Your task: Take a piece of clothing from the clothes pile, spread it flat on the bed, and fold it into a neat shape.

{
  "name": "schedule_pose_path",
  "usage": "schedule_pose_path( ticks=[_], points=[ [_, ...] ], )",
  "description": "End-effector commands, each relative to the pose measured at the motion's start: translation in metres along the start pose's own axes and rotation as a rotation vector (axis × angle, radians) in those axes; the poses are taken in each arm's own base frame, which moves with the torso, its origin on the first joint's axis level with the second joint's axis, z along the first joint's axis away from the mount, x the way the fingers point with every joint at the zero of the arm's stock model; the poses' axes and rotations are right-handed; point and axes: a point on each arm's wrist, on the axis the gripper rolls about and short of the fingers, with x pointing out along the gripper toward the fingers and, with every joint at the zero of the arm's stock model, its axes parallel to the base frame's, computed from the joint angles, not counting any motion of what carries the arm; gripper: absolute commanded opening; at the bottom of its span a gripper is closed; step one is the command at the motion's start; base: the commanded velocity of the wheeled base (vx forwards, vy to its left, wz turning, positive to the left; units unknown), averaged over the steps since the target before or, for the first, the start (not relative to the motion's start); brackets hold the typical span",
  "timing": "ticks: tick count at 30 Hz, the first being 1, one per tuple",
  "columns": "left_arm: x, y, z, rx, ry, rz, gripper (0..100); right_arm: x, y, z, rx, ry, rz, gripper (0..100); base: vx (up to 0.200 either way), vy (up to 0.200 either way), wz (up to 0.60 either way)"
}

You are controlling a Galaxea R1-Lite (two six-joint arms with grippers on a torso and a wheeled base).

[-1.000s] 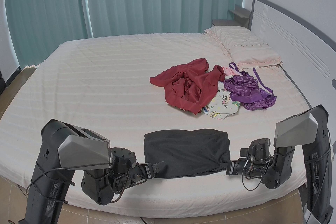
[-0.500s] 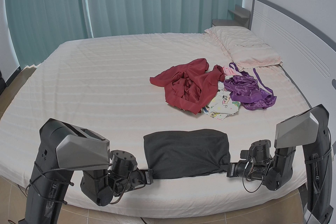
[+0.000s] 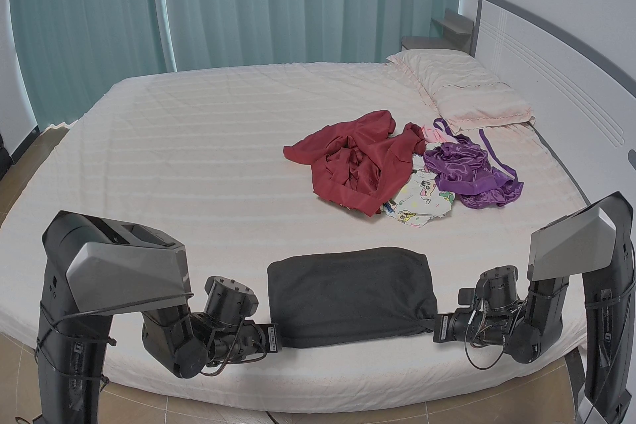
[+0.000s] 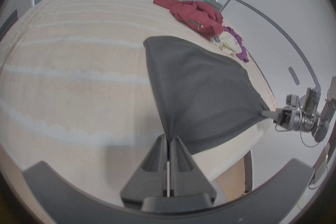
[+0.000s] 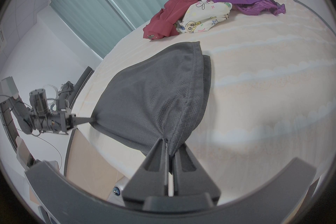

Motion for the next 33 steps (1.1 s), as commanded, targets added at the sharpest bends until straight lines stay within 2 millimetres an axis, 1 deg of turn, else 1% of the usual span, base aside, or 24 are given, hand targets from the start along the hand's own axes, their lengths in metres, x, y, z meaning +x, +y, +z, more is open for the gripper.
schedule_pose_path(
  ticks=[1, 7, 8, 10, 11, 14, 17, 18, 19, 20, 21, 23, 25, 28, 29, 31, 33],
  points=[
    [-0.006, -0.005, 0.012, -0.004, -0.038, -0.017, 0, -0.003, 0.004, -0.001, -0.011, 0.011, 0.006, 0, 0.000, 0.000, 0.00],
    [-0.006, -0.003, 0.006, -0.001, 0.018, 0.012, 0, -0.003, 0.003, -0.005, -0.021, 0.046, -0.006, 0, 0.000, 0.000, 0.00],
    [-0.006, -0.003, 0.006, -0.001, 0.020, 0.013, 100, -0.003, 0.003, -0.005, -0.022, 0.044, -0.007, 0, 0.000, 0.000, 0.00],
    [-0.005, -0.004, 0.004, 0.003, 0.036, 0.018, 100, -0.003, 0.003, -0.006, -0.022, 0.055, -0.009, 0, 0.000, 0.000, 0.00],
    [-0.005, -0.004, 0.004, 0.004, 0.035, 0.020, 100, -0.002, 0.003, -0.006, -0.021, 0.056, -0.010, 100, 0.000, 0.000, 0.00],
    [-0.006, -0.003, 0.003, 0.006, 0.037, 0.020, 100, -0.003, 0.004, -0.007, -0.023, 0.055, -0.008, 100, 0.000, 0.000, 0.00],
    [-0.006, -0.003, 0.003, 0.011, 0.034, 0.026, 100, -0.006, 0.006, -0.002, -0.032, 0.026, -0.010, 100, 0.000, 0.000, 0.00],
    [-0.010, -0.003, 0.007, 0.004, 0.019, 0.023, 100, -0.014, 0.010, 0.010, -0.040, -0.030, -0.010, 100, 0.000, 0.000, 0.00],
    [-0.010, -0.003, 0.008, 0.003, 0.013, 0.021, 100, -0.016, 0.011, 0.013, -0.041, -0.038, -0.010, 100, 0.000, 0.000, 0.00],
    [-0.013, -0.004, 0.015, -0.009, -0.007, 0.013, 100, -0.023, 0.014, 0.021, -0.045, -0.070, -0.006, 100, 0.000, 0.000, 0.00],
    [-0.016, -0.001, 0.022, -0.028, -0.030, 0.012, 100, -0.028, 0.014, 0.028, -0.042, -0.096, -0.009, 100, 0.000, 0.000, 0.00],
    [-0.016, -0.001, 0.026, -0.045, -0.045, 0.006, 100, -0.029, 0.014, 0.034, -0.039, -0.121, -0.005, 100, 0.000, 0.000, 0.00],
    [-0.013, -0.006, 0.038, -0.117, -0.089, -0.012, 100, -0.020, 0.018, 0.042, -0.017, -0.162, 0.020, 100, 0.000, 0.000, 0.00],
    [-0.011, -0.009, 0.050, -0.216, -0.139, -0.043, 100, -0.001, 0.032, 0.045, 0.073, -0.191, 0.050, 100, 0.000, 0.000, 0.00],
    [-0.012, -0.006, 0.054, -0.233, -0.151, -0.044, 100, 0.006, 0.039, 0.048, 0.111, -0.220, 0.053, 100, 0.000, 0.000, 0.00],
    [-0.012, 0.004, 0.055, -0.233, -0.148, -0.022, 100, 0.016, 0.044, 0.054, 0.153, -0.286, 0.024, 100, 0.000, 0.000, 0.00],
    [-0.012, 0.009, 0.057, -0.226, -0.152, -0.013, 100, 0.020, 0.047, 0.066, 0.169, -0.352, 0.009, 100, 0.000, 0.000, 0.00]
  ],
)
